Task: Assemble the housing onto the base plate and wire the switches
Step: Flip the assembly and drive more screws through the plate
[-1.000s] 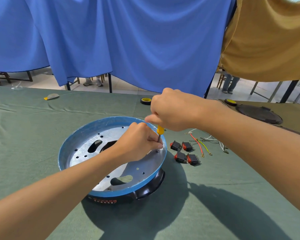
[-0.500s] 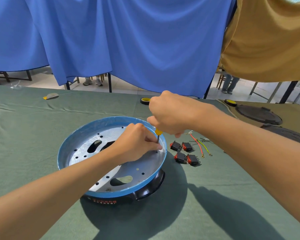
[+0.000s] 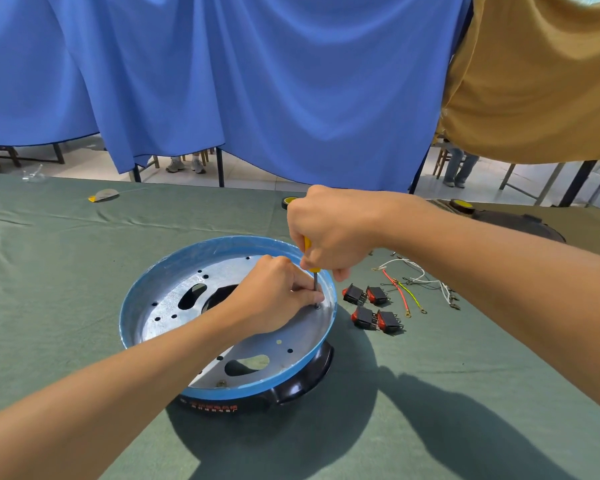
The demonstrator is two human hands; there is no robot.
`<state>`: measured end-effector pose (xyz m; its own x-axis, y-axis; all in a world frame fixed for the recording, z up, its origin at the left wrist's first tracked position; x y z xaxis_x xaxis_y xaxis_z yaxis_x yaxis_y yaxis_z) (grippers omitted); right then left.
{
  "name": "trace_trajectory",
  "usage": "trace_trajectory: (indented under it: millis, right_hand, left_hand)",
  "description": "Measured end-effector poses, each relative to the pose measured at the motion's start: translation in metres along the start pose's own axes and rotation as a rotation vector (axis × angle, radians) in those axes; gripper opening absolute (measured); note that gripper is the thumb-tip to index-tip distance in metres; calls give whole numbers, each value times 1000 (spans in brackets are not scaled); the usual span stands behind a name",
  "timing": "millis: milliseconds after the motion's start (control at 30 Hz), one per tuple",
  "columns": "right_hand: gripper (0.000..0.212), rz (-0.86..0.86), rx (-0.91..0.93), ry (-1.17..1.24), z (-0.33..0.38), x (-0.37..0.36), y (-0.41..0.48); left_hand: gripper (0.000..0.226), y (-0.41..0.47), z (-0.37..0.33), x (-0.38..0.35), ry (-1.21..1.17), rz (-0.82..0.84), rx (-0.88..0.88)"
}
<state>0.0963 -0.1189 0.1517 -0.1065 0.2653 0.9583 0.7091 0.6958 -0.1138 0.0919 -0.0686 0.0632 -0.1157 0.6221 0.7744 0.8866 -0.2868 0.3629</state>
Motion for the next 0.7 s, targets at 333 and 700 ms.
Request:
trace_trajectory:
  millis: [333, 700]
  right_hand:
    - [21, 87, -325, 346, -21, -9, 2]
    - [4, 70, 99, -197, 2, 20, -7]
  left_hand:
    - [14, 1, -6, 0, 14, -6, -50]
    - [13, 2, -1, -1, -23, 3, -53]
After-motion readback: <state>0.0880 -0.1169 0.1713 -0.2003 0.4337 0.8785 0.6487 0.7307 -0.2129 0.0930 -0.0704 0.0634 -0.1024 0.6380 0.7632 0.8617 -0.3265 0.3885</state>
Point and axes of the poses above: each hand's wrist, its own y-axis towards the middle knuckle, its own x-axis out of the back of the hand, z = x × y, the point moved 7 cm from there along y, towards the middle knuckle, and after that the axes turned 7 degrees about -x, right-handed, at the moved point
